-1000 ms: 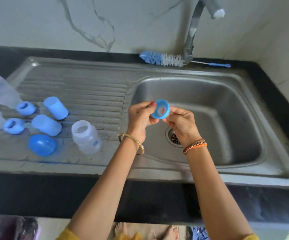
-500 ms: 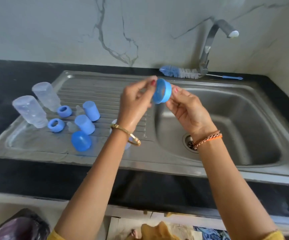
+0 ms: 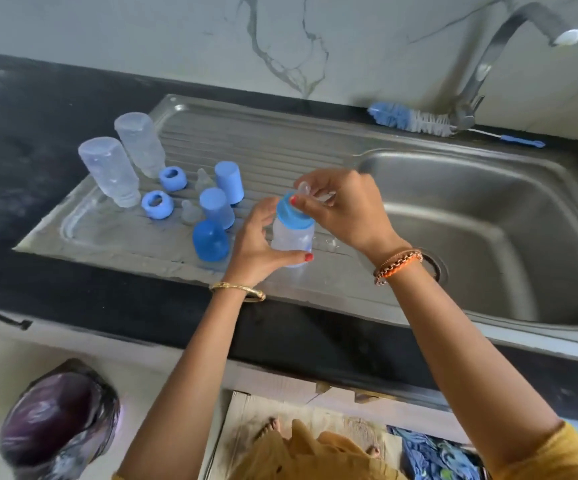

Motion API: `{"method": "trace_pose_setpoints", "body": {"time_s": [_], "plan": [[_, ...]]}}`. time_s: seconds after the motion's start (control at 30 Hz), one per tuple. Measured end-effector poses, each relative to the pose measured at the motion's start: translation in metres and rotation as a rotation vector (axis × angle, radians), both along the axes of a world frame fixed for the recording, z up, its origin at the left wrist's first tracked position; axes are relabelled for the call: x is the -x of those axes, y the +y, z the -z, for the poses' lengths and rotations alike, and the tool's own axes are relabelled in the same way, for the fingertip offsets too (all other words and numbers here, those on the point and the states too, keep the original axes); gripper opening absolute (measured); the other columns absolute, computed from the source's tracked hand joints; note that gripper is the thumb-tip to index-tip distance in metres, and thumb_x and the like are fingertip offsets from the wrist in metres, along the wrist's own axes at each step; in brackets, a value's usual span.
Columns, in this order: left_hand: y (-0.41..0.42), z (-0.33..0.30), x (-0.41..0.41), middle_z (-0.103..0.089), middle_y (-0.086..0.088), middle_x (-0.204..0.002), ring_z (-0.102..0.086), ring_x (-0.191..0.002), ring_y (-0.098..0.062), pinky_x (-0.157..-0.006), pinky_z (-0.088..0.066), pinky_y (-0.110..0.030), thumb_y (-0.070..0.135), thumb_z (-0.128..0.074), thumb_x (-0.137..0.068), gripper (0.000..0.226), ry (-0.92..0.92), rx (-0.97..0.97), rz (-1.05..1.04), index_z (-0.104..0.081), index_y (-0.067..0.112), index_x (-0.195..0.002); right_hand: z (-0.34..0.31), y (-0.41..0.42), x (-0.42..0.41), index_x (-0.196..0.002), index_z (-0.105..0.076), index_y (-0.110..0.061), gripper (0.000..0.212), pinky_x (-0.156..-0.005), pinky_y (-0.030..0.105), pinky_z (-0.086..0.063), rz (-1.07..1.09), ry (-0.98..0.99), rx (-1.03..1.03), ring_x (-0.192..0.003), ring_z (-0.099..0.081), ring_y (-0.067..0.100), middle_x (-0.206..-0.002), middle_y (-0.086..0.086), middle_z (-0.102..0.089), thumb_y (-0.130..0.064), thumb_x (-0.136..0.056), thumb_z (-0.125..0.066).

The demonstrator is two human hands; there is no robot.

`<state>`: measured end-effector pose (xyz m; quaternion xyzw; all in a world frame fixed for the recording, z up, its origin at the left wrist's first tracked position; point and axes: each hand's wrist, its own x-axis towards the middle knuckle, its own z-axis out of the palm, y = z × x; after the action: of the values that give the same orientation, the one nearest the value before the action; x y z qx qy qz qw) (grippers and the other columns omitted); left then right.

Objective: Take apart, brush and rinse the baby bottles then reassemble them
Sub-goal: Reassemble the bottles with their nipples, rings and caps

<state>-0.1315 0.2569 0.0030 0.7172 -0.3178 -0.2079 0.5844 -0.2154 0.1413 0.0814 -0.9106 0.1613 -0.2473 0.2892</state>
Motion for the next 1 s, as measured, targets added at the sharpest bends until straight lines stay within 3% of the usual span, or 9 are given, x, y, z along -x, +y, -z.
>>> {"method": "trace_pose_setpoints", "body": {"time_s": [0.1,0.23,0.37,0.47,0.57,0.73,0.8,0.93,1.0], "plan": [[-0.004,0.010,0.002,-0.063,0.005,-0.110,-0.058,-0.107,-0.014,-0.088,-0.048,-0.028,0.042,-0.081,-0.042,0.071,-0.009,0.043,-0.020,-0.053,0.035,-0.107,0.003,0.003,-0.005,-0.096,-0.070,-0.014,0.020,-0.077,0.039,-0.052,0.000,0.034,0.088,-0.084,-0.066,0.018,-0.092,0.002,-0.071,-0.030,-0.084,-0.066],[-0.008,0.016,0.004,-0.067,-0.001,-0.102,-0.062,-0.098,-0.017,-0.083,-0.053,-0.037,0.042,-0.077,-0.047,0.069,-0.046,0.050,-0.041,-0.059,0.017,-0.109,0.006,0.007,-0.003,-0.100,-0.069,-0.011,0.026,-0.077,0.034,-0.053,-0.006,-0.009,0.028,-0.082,-0.064,0.017,-0.099,0.002,-0.069,-0.026,-0.079,-0.072],[-0.007,0.015,0.004,-0.063,0.001,-0.095,-0.058,-0.090,-0.015,-0.076,-0.048,-0.026,0.041,-0.076,-0.051,0.068,-0.084,0.049,-0.021,-0.059,0.012,-0.110,0.009,0.007,0.000,-0.112,-0.065,-0.014,0.047,-0.087,0.031,-0.050,-0.031,0.081,-0.025,-0.095,-0.064,0.013,-0.104,-0.003,-0.068,-0.024,-0.068,-0.080],[-0.008,0.014,0.003,-0.060,0.003,-0.091,-0.053,-0.085,-0.009,-0.071,-0.041,-0.013,0.025,-0.083,-0.056,0.063,-0.098,0.023,-0.030,-0.058,0.008,-0.111,0.018,0.010,0.001,-0.107,-0.067,-0.012,0.045,-0.082,0.035,-0.052,0.010,0.052,-0.051,-0.085,-0.063,0.014,-0.093,-0.005,-0.068,-0.024,-0.066,-0.082],[-0.008,0.013,0.002,-0.059,0.004,-0.091,-0.052,-0.081,-0.003,-0.068,-0.036,-0.002,0.010,-0.083,-0.063,0.055,-0.124,0.009,-0.027,-0.059,0.008,-0.111,0.029,0.014,0.000,-0.102,-0.065,-0.011,0.047,-0.075,0.027,-0.050,0.097,-0.025,-0.055,-0.078,-0.055,0.007,-0.087,-0.012,-0.058,-0.033,-0.064,-0.083],[-0.005,0.012,0.002,-0.058,0.011,-0.086,-0.055,-0.083,-0.002,-0.067,-0.041,-0.003,0.005,-0.082,-0.064,0.047,-0.062,0.013,-0.025,-0.056,0.017,-0.101,0.029,0.007,0.000,-0.107,-0.066,-0.009,0.043,-0.077,0.015,-0.042,0.020,0.009,-0.087,-0.084,-0.053,0.002,-0.099,-0.003,-0.068,-0.035,-0.074,-0.076],[-0.005,0.012,0.003,-0.059,0.012,-0.086,-0.058,-0.083,-0.002,-0.067,-0.044,-0.005,0.004,-0.082,-0.064,0.045,-0.059,0.020,-0.019,-0.057,0.017,-0.098,0.024,0.003,0.002,-0.106,-0.067,-0.011,0.039,-0.072,0.010,-0.039,-0.048,0.064,-0.053,-0.081,-0.052,0.005,-0.093,-0.004,-0.066,-0.035,-0.075,-0.075],[-0.004,0.011,0.002,-0.056,0.015,-0.080,-0.055,-0.076,0.016,-0.063,-0.040,-0.002,0.002,-0.080,-0.066,0.039,-0.074,0.004,-0.004,-0.056,0.016,-0.093,0.027,0.003,-0.001,-0.100,-0.066,-0.008,0.043,-0.075,0.030,-0.049,0.000,0.049,-0.027,-0.080,-0.058,0.017,-0.089,0.001,-0.066,-0.037,-0.070,-0.078],[-0.005,0.012,0.001,-0.054,0.015,-0.075,-0.055,-0.072,0.009,-0.060,-0.038,-0.002,0.004,-0.081,-0.066,0.037,-0.082,-0.004,0.002,-0.056,0.014,-0.090,0.033,0.006,-0.004,-0.096,-0.064,-0.007,0.050,-0.075,0.036,-0.050,0.091,0.018,-0.041,-0.084,-0.060,0.022,-0.089,0.003,-0.066,-0.042,-0.065,-0.081]]}}
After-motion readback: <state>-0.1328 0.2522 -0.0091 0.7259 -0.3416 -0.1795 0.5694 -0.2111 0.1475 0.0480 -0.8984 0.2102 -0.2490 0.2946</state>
